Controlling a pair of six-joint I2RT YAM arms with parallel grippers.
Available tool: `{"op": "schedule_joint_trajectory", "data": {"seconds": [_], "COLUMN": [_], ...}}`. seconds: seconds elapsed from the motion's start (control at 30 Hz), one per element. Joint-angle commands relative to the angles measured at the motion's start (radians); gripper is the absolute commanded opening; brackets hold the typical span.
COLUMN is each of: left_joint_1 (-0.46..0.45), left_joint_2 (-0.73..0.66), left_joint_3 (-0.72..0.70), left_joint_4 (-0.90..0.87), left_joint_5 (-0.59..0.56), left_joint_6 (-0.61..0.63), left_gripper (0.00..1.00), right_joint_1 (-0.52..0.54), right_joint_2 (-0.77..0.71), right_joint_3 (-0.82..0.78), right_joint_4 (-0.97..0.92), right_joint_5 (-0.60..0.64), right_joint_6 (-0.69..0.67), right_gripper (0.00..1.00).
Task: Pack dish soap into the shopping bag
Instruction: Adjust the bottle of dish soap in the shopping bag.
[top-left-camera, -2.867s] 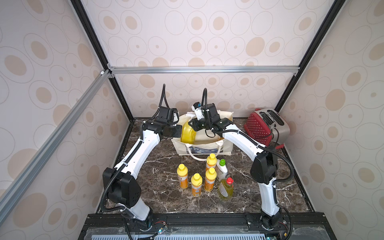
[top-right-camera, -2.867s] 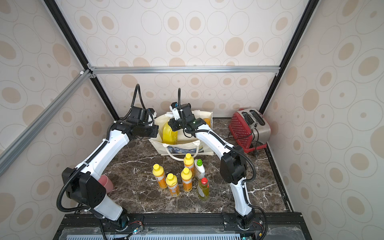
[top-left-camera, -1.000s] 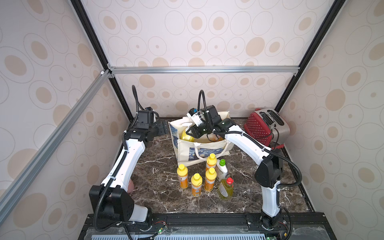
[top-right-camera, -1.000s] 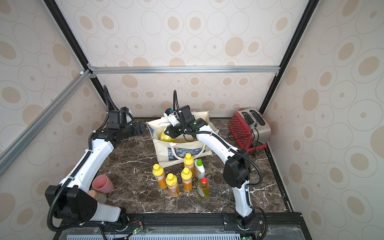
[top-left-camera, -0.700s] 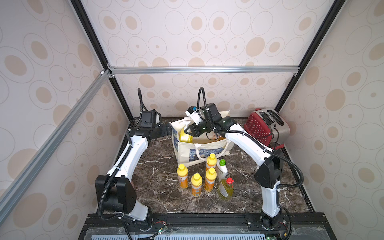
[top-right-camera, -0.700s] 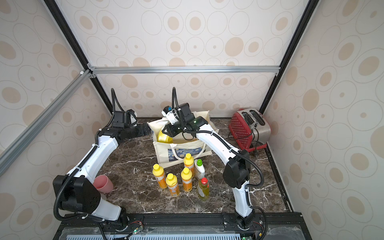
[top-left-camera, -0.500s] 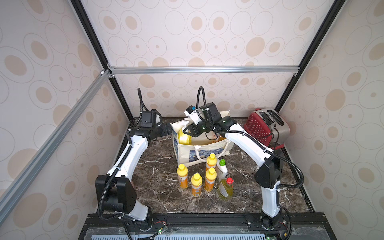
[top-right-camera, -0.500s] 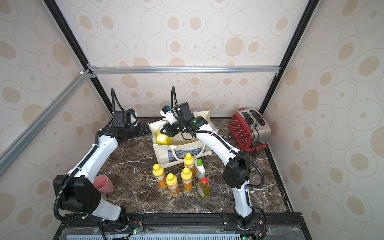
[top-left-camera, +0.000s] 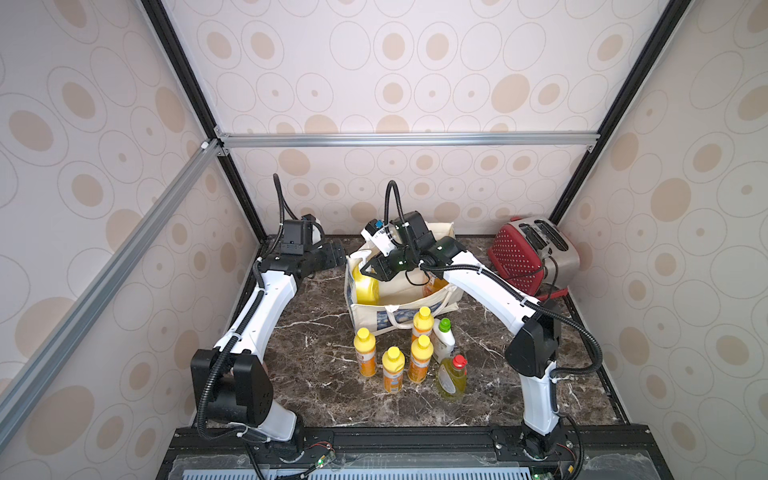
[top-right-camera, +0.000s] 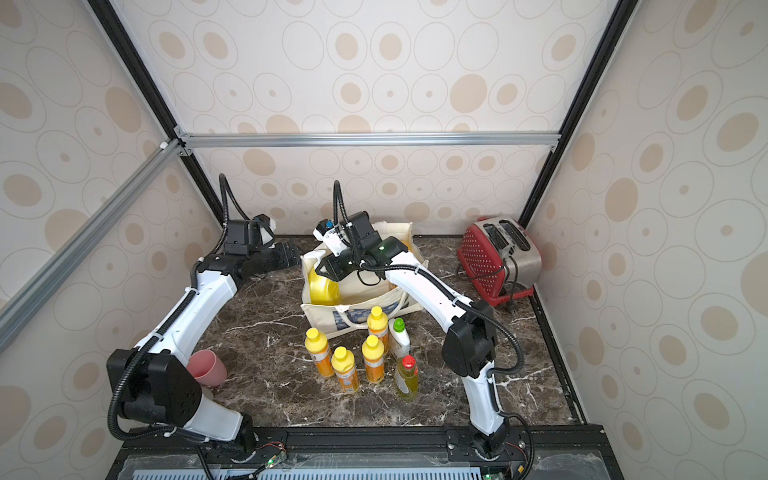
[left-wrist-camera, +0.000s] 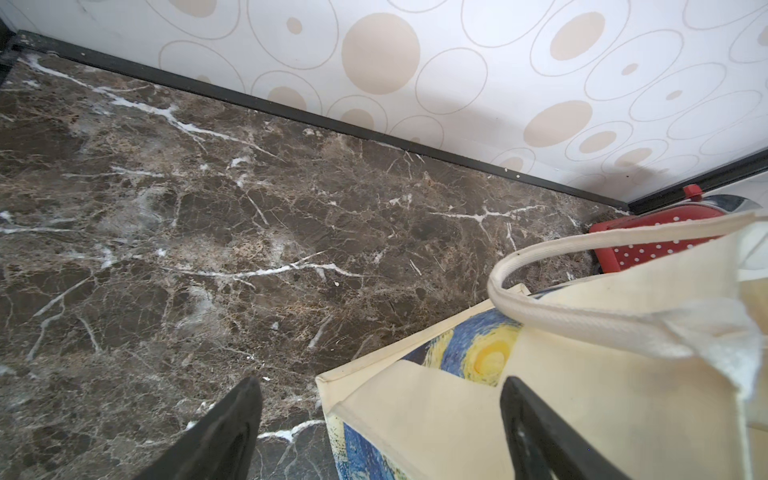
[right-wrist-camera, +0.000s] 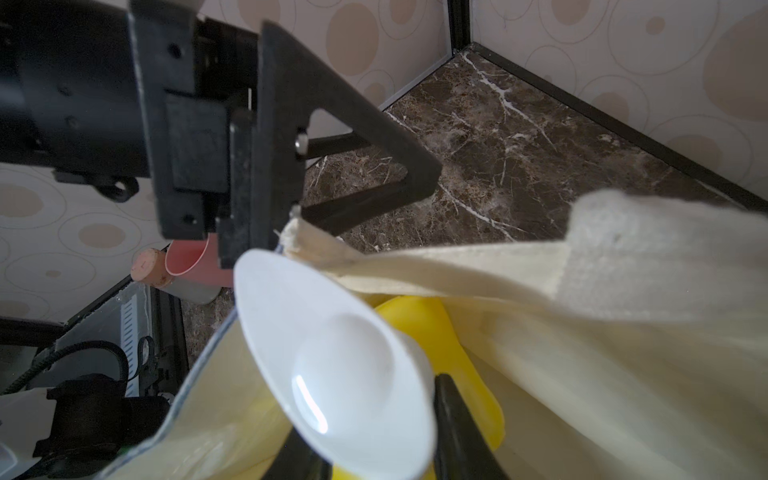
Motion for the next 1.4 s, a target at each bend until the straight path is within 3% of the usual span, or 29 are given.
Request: {"op": "schedule_joint_trajectory", "data": {"seconds": [0.0, 0.17, 0.3, 0.43, 0.53, 0.73, 1.03, 1.17, 1.37], "left_joint_1": [-0.005, -0.005, -0.011, -0.108, -0.191, -0.237, -0.275, -0.276, -0.275], "left_joint_2": [-0.002, -0.064, -0.209, -0.322, -0.333, -0.261, -0.220, -0.211, -0.166], "left_joint_3": [0.008, 0.095, 0.086, 0.025, -0.004, -0.008, -0.016, -0.019, 0.089], "left_joint_4": [0.020, -0.191, -0.305, -0.326, -0.325, -0.317, -0.338, -0.295, -0.256], "left_joint_5": [0.023, -0.056, -0.058, -0.061, -0.043, -0.058, -0.076, -0.026, -0.024], "left_joint_6": [-0.021, 0.029, 0.009, -0.027, -0.050, -0.063, -0.041, -0.037, -0.002], "left_gripper": [0.88, 0.84, 0.78, 0.77, 0.77, 0.71, 0.29, 0.03, 0.00], "right_joint_1": [0.030, 0.028, 0.024, 0.015, 0.011, 0.005, 0.005, 0.004, 0.005], "right_joint_2": [-0.035, -0.048, -0.062, -0.062, -0.059, -0.068, -0.087, -0.089, -0.101], "right_joint_3": [0.008, 0.013, 0.003, -0.002, -0.002, -0.022, -0.049, -0.046, -0.046], "right_joint_4": [0.112, 0.115, 0.140, 0.163, 0.164, 0.182, 0.194, 0.196, 0.195], "right_joint_5": [-0.042, -0.012, -0.011, -0.035, -0.045, -0.056, -0.050, -0.052, -0.063], "right_joint_6": [0.004, -0.012, -0.007, 0.009, 0.013, 0.026, 0.024, 0.026, 0.035], "right_gripper": [0.01, 0.00, 0.00, 0.00, 0.00, 0.00, 0.00, 0.00, 0.00]}}
